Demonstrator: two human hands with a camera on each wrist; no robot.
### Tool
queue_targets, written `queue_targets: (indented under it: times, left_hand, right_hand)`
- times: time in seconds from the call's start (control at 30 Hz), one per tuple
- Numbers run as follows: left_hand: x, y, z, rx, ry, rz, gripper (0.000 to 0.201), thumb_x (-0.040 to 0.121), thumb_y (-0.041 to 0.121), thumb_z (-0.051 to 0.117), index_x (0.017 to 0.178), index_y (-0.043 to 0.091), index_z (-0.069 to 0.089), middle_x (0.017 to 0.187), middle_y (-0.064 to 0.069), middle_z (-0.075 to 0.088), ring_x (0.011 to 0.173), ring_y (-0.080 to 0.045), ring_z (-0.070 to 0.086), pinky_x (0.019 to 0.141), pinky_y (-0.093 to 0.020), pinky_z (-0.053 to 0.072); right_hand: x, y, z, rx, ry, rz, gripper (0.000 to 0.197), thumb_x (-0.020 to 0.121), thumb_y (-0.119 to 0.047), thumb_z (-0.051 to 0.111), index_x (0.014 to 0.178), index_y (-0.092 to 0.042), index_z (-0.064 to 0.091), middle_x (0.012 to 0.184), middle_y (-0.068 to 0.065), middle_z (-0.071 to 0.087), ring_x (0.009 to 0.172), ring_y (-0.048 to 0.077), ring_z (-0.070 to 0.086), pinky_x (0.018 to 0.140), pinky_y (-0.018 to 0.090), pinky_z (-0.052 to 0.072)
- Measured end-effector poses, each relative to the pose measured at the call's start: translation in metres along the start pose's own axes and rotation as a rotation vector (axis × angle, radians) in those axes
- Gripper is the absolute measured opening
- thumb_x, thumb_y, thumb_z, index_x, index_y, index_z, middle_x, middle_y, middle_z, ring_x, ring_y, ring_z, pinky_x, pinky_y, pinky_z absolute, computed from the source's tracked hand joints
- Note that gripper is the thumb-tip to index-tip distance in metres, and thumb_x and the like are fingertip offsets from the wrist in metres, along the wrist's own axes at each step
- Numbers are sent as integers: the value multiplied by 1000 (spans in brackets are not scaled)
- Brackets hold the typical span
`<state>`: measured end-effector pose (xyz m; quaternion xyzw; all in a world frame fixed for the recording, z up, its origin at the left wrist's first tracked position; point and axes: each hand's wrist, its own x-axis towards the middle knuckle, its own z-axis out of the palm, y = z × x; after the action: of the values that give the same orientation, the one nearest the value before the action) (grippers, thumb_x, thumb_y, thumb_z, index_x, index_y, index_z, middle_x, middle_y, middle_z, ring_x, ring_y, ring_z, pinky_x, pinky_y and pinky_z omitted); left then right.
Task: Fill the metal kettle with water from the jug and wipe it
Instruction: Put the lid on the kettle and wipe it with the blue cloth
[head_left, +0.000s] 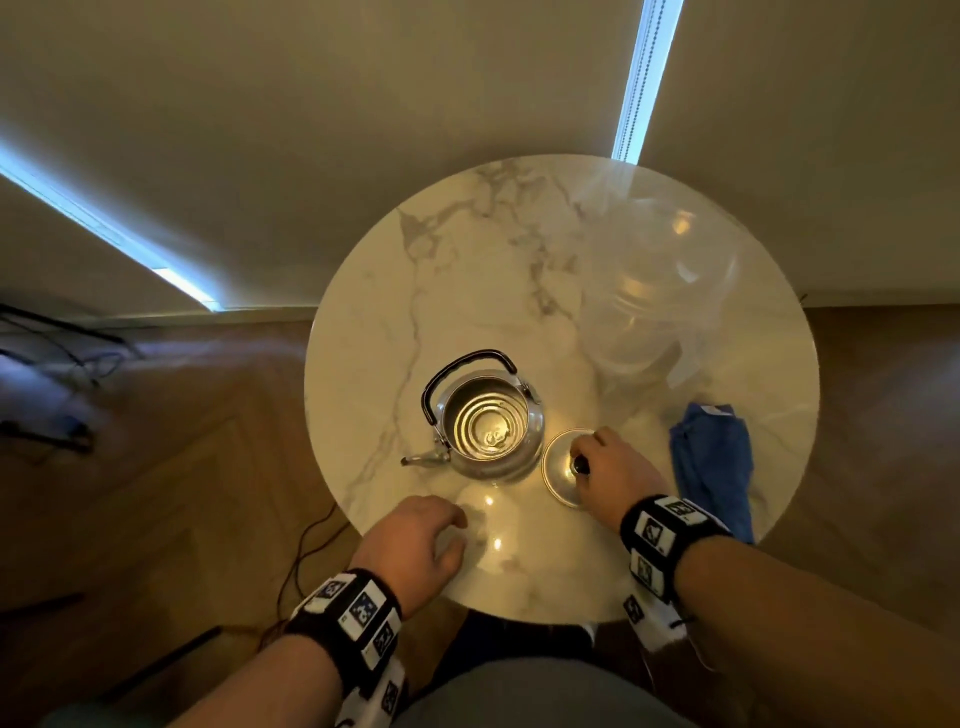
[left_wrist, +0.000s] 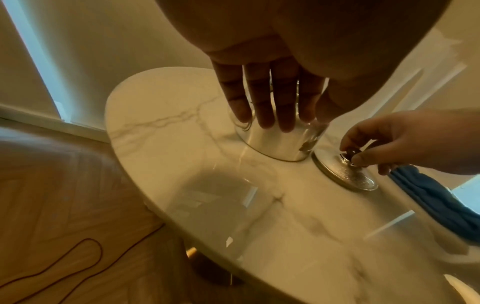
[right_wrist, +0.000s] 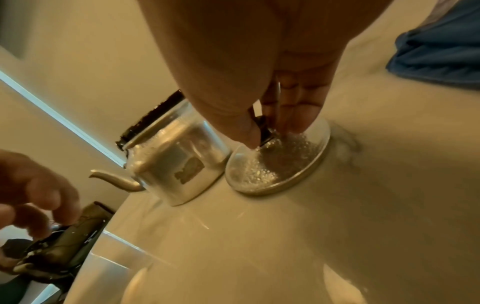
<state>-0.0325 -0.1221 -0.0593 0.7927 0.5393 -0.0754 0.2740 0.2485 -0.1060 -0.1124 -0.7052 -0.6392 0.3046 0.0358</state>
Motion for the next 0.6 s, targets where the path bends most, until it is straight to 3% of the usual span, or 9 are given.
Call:
queue_targets:
  times: [0.07,0.17,0.27,0.33,0.47,0.6]
  left_hand:
    - [0,-8,-3,-28,37,7,29,84,46,50,111,39,58,112,21,59,112,-2,51,95,-22,47]
    - [7,-19,-14,-76,147,10,35,80,42,58,115,38,56,117,20,57,115,-4,48,98,-25,46]
    - [22,-27,-34,-158,301,-20,54,75,45,64,126,36,48,126,17,51,120,-6,44,102,-26,44]
    - [37,-31,-48,-214,348,-46,72,71,47,69,135,34,40,135,14,44,126,-8,40,106,-26,40]
    - [69,-40,-62,-247,244,-39,106,61,56,76,147,34,20,151,12,27,137,-10,32,110,-27,34]
    - [86,-43,-59,-144,216,96,103,59,59,73,146,35,23,152,14,22,138,-12,31,110,-32,41]
  right_hand:
    - [1,-1,-4,11,10,23,17,94,-22,60,110,-19,64,111,1,57,86,18,57,76,27,45]
    - [-8,-6,-24,102,110,90,19,90,-19,63,109,-17,65,112,3,59,92,24,60,79,33,49]
    - [-23,-22,-52,205,261,87,18,87,-18,67,104,-22,66,105,-1,60,88,21,61,74,31,48]
    - [-25,-41,-64,230,325,5,21,87,-19,71,107,-23,67,104,-4,61,87,16,61,76,30,52]
    - [-1,-87,-66,112,228,-131,27,89,-28,68,115,-29,64,107,-9,62,88,12,61,80,31,54]
    - [24,-123,-50,-22,135,-141,22,89,-25,65,110,-28,68,111,-4,66,96,19,63,78,29,49]
